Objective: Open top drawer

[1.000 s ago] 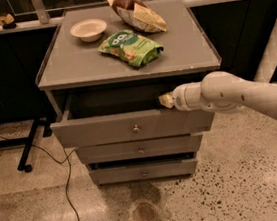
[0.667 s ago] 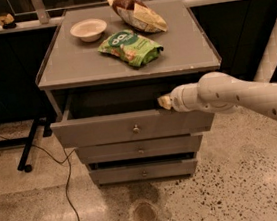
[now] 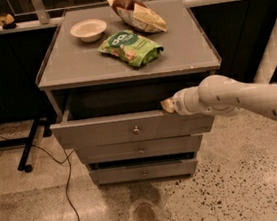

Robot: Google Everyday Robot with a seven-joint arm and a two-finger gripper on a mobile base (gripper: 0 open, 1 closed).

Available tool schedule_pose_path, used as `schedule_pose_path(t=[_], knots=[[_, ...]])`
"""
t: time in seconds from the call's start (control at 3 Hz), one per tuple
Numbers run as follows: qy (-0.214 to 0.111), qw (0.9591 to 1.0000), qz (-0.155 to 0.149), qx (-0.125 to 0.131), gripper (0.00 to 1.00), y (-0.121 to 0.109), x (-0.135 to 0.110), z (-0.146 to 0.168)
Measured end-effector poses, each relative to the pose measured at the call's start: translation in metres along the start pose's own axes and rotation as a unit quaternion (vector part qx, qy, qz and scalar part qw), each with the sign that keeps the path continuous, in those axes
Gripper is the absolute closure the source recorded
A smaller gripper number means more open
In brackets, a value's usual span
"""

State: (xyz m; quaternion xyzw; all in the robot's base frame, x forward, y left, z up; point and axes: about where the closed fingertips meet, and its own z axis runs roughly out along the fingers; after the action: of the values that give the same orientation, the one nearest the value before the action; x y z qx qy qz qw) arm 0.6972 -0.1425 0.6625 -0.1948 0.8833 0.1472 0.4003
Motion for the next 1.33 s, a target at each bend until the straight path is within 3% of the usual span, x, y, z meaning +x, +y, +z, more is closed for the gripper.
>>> schedule_pose_path(t=[0.67,1.33], knots=[[0.002,0.9995,0.031,0.006,1.0,0.004,0.015,-0.029],[0.007,0.9992,0.04,0.003,1.0,0.007,0.021,-0.037]])
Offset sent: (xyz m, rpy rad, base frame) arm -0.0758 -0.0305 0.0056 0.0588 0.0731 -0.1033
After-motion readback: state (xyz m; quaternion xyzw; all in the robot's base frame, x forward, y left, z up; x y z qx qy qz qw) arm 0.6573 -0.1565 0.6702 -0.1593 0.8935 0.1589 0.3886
